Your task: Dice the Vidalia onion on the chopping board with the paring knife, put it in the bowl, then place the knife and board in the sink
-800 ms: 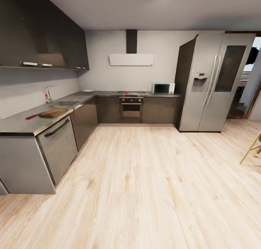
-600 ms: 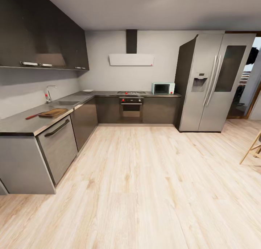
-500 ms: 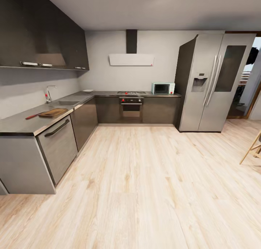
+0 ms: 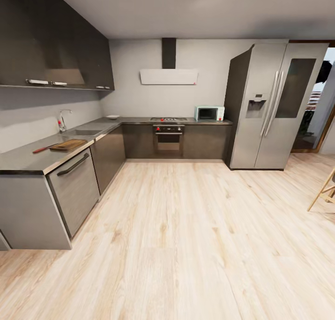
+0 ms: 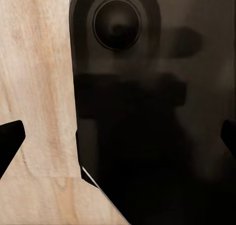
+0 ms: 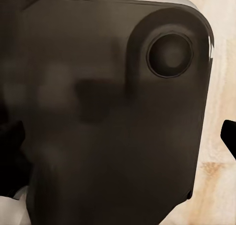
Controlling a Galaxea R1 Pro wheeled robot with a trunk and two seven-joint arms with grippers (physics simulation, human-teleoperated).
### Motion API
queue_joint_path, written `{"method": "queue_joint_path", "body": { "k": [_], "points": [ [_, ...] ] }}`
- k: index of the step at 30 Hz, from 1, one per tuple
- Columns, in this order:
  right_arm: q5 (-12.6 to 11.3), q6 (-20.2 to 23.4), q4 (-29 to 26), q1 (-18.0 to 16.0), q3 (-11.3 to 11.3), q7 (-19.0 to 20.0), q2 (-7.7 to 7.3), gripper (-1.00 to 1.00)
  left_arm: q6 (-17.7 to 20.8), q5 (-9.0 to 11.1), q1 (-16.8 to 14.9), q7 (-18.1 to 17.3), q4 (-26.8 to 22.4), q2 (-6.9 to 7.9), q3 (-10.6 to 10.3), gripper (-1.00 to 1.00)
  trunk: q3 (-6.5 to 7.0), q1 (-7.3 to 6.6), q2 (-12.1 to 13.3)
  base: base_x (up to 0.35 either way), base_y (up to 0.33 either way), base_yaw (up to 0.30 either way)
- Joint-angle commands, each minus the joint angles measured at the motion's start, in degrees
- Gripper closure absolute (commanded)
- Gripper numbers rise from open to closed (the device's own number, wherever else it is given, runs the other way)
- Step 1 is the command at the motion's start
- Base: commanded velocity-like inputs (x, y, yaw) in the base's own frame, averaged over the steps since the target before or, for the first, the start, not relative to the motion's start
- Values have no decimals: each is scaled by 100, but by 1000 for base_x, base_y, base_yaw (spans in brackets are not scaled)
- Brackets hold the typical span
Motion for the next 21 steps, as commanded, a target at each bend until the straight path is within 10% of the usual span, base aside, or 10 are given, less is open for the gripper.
{"method": "queue_joint_path", "body": {
  "k": [1,21],
  "points": [
    [-2,1,-1,-1,0,2,6,-100,2,5,0,0,-1,-8,-1,-100,-4,0,-2,0,0,0],
    [-2,-793,-23,-2,-9,2,10,-100,-5,6,-4,0,-117,-25,18,-100,-4,0,-2,0,0,0]
  ]
}}
